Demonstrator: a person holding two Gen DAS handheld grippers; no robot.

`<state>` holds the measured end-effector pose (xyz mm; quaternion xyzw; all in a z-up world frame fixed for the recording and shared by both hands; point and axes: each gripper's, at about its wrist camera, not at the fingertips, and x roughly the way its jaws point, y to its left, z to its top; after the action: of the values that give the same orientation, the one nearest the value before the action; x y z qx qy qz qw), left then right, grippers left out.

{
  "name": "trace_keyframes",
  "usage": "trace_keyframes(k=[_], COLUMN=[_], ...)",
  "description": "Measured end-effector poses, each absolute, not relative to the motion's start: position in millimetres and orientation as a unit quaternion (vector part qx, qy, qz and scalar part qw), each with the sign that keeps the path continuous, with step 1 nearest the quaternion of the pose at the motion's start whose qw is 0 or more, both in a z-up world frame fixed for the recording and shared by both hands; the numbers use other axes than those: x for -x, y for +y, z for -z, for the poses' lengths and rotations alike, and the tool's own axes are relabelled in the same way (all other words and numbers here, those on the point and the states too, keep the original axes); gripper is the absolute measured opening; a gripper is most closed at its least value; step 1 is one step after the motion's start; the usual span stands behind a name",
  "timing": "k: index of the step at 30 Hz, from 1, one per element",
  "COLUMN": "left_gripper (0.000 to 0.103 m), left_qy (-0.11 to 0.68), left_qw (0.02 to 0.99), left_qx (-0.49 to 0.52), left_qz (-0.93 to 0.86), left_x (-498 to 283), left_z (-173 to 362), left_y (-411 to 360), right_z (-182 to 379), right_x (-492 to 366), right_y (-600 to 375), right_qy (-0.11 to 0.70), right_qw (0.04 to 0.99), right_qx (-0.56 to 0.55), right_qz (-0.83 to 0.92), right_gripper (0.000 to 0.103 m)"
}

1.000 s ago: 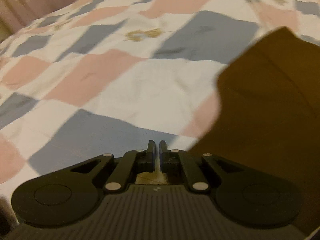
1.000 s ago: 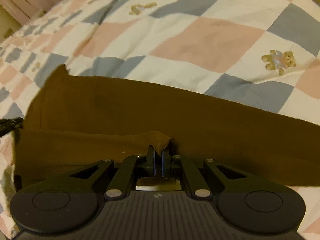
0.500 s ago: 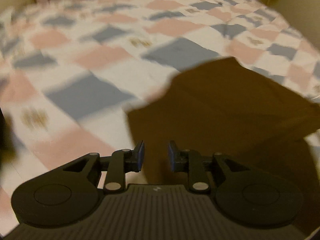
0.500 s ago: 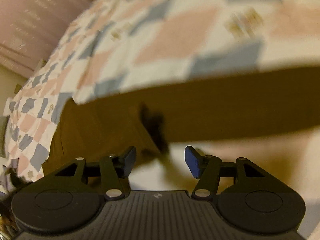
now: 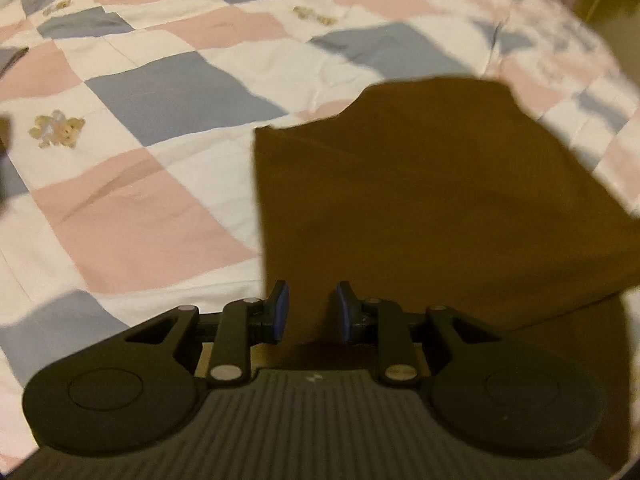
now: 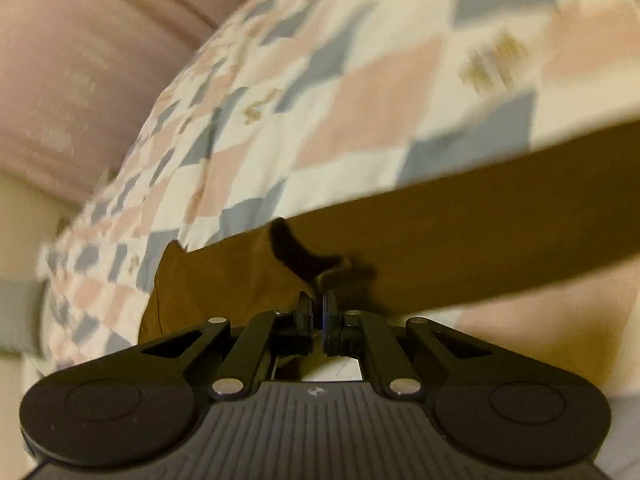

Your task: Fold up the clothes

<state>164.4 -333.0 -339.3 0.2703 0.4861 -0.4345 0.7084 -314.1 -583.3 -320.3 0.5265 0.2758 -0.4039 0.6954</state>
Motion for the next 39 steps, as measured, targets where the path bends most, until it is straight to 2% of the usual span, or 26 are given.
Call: trace_keyframes(k=[1, 2, 3, 5, 6, 7, 11, 13, 14, 15, 18, 23, 25, 32, 33, 34, 35, 37, 39], left_gripper=[0.021, 0.021, 0.021, 0.021, 0.021, 0.021, 0.022, 0.022, 0.022, 0.022, 0.022, 0.022, 0.022, 0.022, 0.022, 0.022, 0.022, 0.022, 0.022], left_qy=[0.484, 0.482, 0.479, 0.472, 0.465, 0.458, 0.448, 0.456, 0.461, 0.467, 0.474, 0.482, 0.487, 0.500, 0.504, 0.508, 0.510, 0.510, 0.511], left_qw=[0.708, 0.707, 0.708, 0.710, 0.711, 0.711, 0.708, 0.707, 0.707, 0.706, 0.707, 0.711, 0.712, 0.710, 0.708, 0.706, 0.704, 0.701, 0.698], left_qx=[-0.281, -0.287, -0.286, -0.281, -0.277, -0.275, -0.264, -0.264, -0.261, -0.257, -0.249, -0.232, -0.226, -0.217, -0.216, -0.215, -0.214, -0.213, -0.209], left_qz=[0.431, 0.430, 0.432, 0.440, 0.449, 0.457, 0.477, 0.471, 0.468, 0.466, 0.462, 0.457, 0.452, 0.445, 0.444, 0.444, 0.445, 0.451, 0.457], left_x=[-165.5, -165.6, -164.3, -161.0, -158.1, -155.6, -152.0, -154.2, -155.9, -157.5, -160.9, -171.9, -177.1, -187.2, -187.8, -187.9, -187.7, -185.8, -183.9], left_z=[341.8, 342.2, 338.8, 330.6, 323.8, 318.6, 313.1, 320.1, 323.8, 326.3, 325.9, 317.5, 316.5, 320.7, 322.4, 324.0, 324.8, 323.8, 321.9], left_y=[-333.1, -332.9, -332.1, -330.2, -328.9, -328.5, -336.4, -345.2, -348.1, -349.1, -345.2, -325.7, -319.5, -301.0, -299.2, -297.4, -295.8, -293.4, -291.6], right_z=[327.3, 337.2, 347.3, 357.7, 357.5, 357.2, 368.1, 374.5, 375.7, 376.9, 346.7, 282.8, 280.6, 315.5, 323.7, 332.0, 338.6, 338.7, 320.9], right_x=[309.9, 313.2, 316.9, 326.7, 329.2, 331.6, 335.1, 333.8, 333.5, 333.3, 308.0, 184.6, 140.1, 53.0, 46.8, 40.9, 40.7, 42.4, 57.0], right_y=[-587.1, -588.5, -589.9, -588.1, -583.8, -579.4, -571.4, -574.1, -574.5, -574.9, -576.9, -552.2, -525.9, -443.8, -441.5, -439.5, -439.7, -441.6, -443.0], right_qy=[0.313, 0.315, 0.315, 0.284, 0.265, 0.246, 0.214, 0.197, 0.192, 0.187, 0.231, 0.352, 0.388, 0.440, 0.453, 0.466, 0.479, 0.489, 0.437], right_qw=[0.681, 0.662, 0.641, 0.618, 0.619, 0.619, 0.611, 0.596, 0.587, 0.579, 0.615, 0.761, 0.792, 0.844, 0.839, 0.834, 0.825, 0.813, 0.835], right_qx=[-0.522, -0.542, -0.562, -0.597, -0.604, -0.611, -0.627, -0.639, -0.642, -0.645, -0.571, -0.317, -0.247, -0.157, -0.163, -0.169, -0.190, -0.219, -0.245], right_qz=[0.407, 0.412, 0.417, 0.425, 0.427, 0.428, 0.432, 0.446, 0.454, 0.463, 0.492, 0.444, 0.401, 0.263, 0.252, 0.241, 0.229, 0.227, 0.227], right_gripper=[0.005, 0.009, 0.023, 0.031, 0.045, 0.052, 0.052, 0.046, 0.034, 0.003, 0.005, 0.005, 0.005, 0.005, 0.007, 0.015, 0.017, 0.047, 0.048])
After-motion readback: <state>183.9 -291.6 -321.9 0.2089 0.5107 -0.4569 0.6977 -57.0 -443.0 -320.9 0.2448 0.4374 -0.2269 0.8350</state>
